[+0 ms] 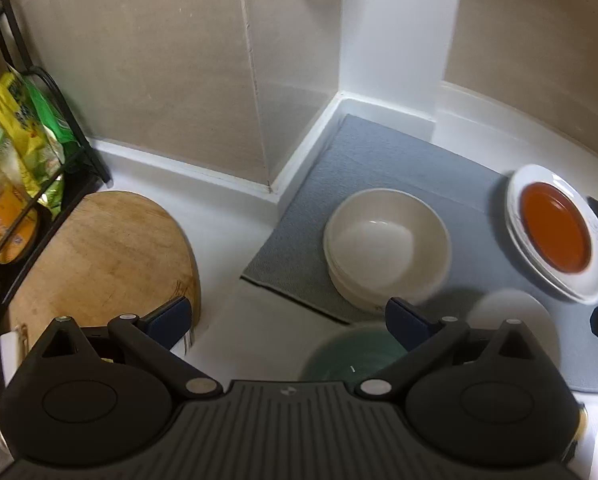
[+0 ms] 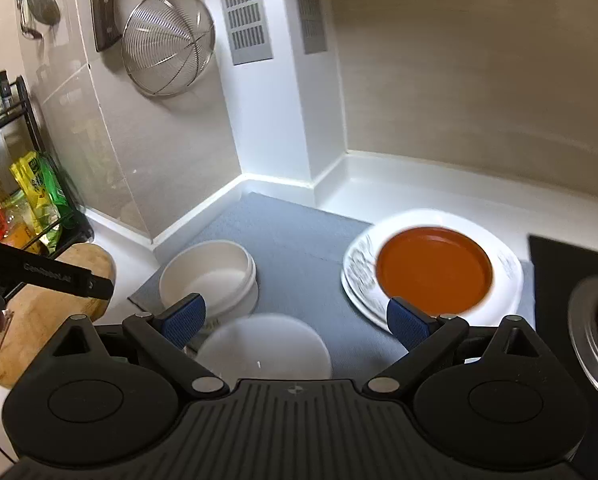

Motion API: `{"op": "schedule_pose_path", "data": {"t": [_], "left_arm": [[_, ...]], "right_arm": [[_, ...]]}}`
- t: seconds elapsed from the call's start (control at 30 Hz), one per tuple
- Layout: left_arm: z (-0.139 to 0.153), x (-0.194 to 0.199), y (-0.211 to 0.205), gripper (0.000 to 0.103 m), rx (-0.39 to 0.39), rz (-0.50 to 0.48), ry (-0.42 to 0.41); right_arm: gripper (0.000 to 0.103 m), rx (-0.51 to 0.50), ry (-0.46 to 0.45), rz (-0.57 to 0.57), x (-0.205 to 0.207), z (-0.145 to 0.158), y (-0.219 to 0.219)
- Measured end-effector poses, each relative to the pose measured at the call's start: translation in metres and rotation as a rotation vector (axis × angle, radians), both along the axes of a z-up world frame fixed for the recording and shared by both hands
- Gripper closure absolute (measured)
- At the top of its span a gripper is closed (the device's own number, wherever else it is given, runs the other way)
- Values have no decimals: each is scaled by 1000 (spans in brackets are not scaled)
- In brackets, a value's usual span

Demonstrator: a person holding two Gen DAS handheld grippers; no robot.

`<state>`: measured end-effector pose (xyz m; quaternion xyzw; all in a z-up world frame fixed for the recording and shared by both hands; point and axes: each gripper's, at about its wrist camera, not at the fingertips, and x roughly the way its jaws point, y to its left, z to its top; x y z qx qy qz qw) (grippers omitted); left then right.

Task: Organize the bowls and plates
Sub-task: 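Move both grippers down to the cream bowl on the mat, then close both grippers on the cream bowl rim and lift it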

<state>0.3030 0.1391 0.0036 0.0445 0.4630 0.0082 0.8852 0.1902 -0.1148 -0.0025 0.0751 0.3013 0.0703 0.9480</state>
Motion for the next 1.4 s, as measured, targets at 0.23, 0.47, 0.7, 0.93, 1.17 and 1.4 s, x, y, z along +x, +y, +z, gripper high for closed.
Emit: {"op": "schedule_pose_path", "data": {"t": [0.23, 0.47, 0.7, 0.93, 1.17, 1.4], "left_arm": [[-28, 51, 10, 0, -33, 5, 57], [-61, 87, 8, 0, -88, -25, 145], [-88, 108, 2, 0, -74, -51, 205], [-102, 121, 4, 0, -67, -30, 264], [-107, 131, -4, 0, -36, -44, 259], [-85, 123, -8, 93, -211, -147, 202]], "right_arm": [[5, 9, 101, 44, 65, -9, 31], [4, -52, 244, 26, 131, -38, 59], [4, -83, 354, 26, 166, -64, 70], [4, -101, 420, 41, 180, -82, 77], [17, -50, 456, 41, 179, -91, 70], [88, 0, 408, 123, 172, -82, 73]]}}
